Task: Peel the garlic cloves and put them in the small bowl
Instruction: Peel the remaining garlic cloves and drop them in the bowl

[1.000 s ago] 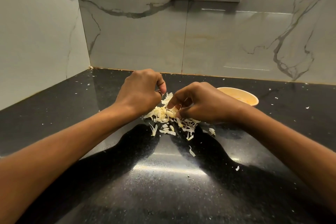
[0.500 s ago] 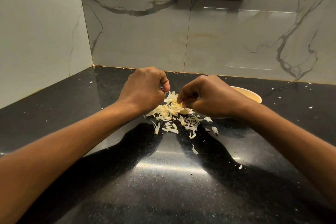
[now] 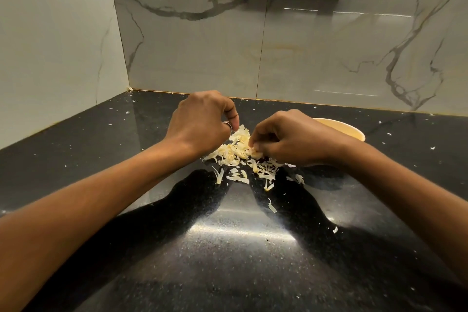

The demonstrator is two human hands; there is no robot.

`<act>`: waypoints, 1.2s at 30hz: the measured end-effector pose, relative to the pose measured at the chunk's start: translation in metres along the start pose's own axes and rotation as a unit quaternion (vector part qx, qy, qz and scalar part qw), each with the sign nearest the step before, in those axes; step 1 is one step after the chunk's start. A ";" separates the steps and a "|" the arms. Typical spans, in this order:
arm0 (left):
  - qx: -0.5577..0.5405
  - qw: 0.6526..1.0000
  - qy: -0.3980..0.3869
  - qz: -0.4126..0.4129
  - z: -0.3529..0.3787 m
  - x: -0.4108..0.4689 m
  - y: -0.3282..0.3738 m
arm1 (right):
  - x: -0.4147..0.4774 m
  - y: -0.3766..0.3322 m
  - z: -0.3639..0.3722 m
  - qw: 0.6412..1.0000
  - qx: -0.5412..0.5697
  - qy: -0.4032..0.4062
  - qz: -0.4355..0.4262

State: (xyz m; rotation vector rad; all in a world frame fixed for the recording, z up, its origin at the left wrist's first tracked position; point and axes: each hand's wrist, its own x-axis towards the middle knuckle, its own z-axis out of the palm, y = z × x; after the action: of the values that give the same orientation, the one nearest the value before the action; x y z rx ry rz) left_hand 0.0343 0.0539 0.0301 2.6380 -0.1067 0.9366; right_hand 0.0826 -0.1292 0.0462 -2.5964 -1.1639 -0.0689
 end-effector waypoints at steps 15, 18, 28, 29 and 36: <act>-0.011 1.000 -0.005 0.009 0.001 0.000 -0.001 | 0.000 0.001 -0.001 1.000 -0.010 -0.011 -0.022; -0.020 1.000 -0.001 0.009 0.002 0.001 0.000 | 0.000 0.001 -0.001 1.000 -0.009 0.003 -0.028; -0.165 0.983 -0.075 -0.017 0.004 0.005 0.004 | 0.003 0.004 -0.002 0.993 0.040 0.114 -0.010; -0.178 0.980 -0.086 -0.018 0.004 0.004 0.006 | 0.003 0.004 -0.001 0.991 0.046 0.127 -0.003; -0.186 0.976 -0.103 -0.041 0.008 0.002 0.004 | 0.004 -0.003 0.006 0.980 0.097 0.174 0.029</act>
State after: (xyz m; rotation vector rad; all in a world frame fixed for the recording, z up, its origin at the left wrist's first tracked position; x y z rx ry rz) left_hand 0.0399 0.0473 0.0267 2.3591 -0.1997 0.5503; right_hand 0.0827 -0.1232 0.0418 -2.3252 -0.9202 -0.3644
